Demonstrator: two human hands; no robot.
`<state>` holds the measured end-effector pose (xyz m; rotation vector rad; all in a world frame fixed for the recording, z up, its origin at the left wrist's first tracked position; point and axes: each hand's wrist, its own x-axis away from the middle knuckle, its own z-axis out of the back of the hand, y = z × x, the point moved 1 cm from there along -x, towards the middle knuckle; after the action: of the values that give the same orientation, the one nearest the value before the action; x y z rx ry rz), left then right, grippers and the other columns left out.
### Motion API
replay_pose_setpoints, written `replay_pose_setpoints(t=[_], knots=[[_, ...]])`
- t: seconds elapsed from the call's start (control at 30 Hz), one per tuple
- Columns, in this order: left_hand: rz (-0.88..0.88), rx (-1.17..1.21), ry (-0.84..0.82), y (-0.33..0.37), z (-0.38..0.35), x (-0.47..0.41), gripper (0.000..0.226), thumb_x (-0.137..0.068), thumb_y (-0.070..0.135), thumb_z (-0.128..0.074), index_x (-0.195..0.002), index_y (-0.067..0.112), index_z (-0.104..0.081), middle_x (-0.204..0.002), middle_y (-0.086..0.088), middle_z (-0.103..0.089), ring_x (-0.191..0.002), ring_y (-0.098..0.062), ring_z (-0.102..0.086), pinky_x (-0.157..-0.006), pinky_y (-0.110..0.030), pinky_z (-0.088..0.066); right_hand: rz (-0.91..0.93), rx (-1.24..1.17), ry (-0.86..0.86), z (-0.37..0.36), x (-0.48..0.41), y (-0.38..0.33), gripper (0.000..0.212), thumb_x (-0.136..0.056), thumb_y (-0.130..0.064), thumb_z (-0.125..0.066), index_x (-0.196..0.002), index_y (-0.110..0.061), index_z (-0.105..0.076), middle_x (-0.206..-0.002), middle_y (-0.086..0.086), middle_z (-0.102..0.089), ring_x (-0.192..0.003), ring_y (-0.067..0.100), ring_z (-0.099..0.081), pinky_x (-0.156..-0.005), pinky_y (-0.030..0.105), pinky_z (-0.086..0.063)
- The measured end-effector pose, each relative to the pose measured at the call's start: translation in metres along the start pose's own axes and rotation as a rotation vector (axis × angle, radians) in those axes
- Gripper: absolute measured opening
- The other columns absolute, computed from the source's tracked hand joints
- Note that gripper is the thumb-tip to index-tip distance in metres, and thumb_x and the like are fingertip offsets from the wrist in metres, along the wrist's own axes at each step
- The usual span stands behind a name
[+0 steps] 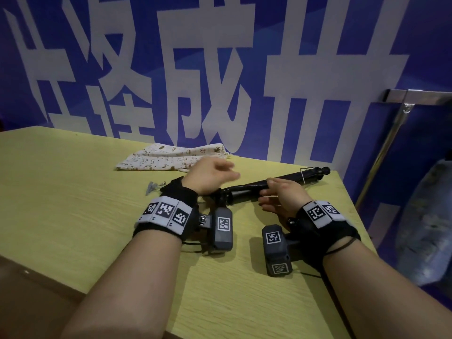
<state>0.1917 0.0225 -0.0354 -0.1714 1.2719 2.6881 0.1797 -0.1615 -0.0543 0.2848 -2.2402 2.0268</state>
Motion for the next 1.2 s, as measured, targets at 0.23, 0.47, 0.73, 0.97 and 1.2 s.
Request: replay_pose_setpoints(t=[0.23,0.47,0.73,0.97,1.2], knots=[[0.191,-0.25,-0.283,0.003,-0.023,-0.016,0.035,-0.086,0.032,-0.072,-0.116,0.017,-0.061,-0.094,-0.003,-0.065,-0.08,-0.014,-0.063,-0.058,-0.023,-0.045,-0.021,-0.081,0.069,0.004,-0.006,0.002,0.017,-0.097,-0.016,-0.05,-0.101,-0.004,-0.061,-0.085,0.011,-0.06,-0.069,0.02,-0.06,-0.064,0.027,-0.054],[0.106,-0.26,-0.164,-0.01,-0.013,-0.009,0.038,-0.086,0.03,-0.072,-0.122,0.023,-0.064,-0.101,0.002,-0.065,-0.096,-0.016,-0.06,-0.085,-0.035,-0.051,-0.172,-0.324,0.101,0.016,-0.014,0.005,0.059,-0.087,-0.043,-0.062,-0.13,-0.006,-0.046,-0.119,0.025,-0.061,-0.095,0.032,-0.067,-0.078,0.037,-0.057],[-0.024,-0.179,-0.171,0.001,0.002,0.0,0.039,-0.086,0.023,-0.073,-0.124,0.026,-0.064,-0.1,0.009,-0.063,-0.092,-0.006,-0.056,-0.07,-0.021,-0.042,-0.112,-0.541,0.012,0.018,-0.006,0.002,0.04,-0.081,-0.03,-0.072,-0.113,-0.011,-0.056,-0.115,0.02,-0.065,-0.099,0.037,-0.066,-0.081,0.038,-0.057],[-0.129,-0.227,0.086,0.019,0.015,0.007,0.062,-0.083,0.029,-0.076,-0.139,0.025,-0.051,-0.138,0.006,-0.049,-0.126,-0.013,-0.045,-0.104,-0.033,-0.039,-0.005,-0.726,-0.038,0.011,-0.004,-0.001,0.039,-0.083,-0.019,-0.071,-0.116,-0.005,-0.056,-0.114,0.021,-0.066,-0.1,0.041,-0.066,-0.065,0.034,-0.06],[-0.116,0.092,0.797,0.009,0.032,0.016,0.014,-0.095,0.027,-0.058,-0.087,0.019,-0.049,-0.088,0.002,-0.052,-0.079,-0.012,-0.049,-0.069,-0.02,-0.039,0.061,-1.114,0.005,0.02,-0.002,-0.012,0.013,-0.087,-0.012,-0.066,-0.096,-0.006,-0.06,-0.119,0.023,-0.063,-0.111,0.038,-0.061,-0.085,0.035,-0.056]])
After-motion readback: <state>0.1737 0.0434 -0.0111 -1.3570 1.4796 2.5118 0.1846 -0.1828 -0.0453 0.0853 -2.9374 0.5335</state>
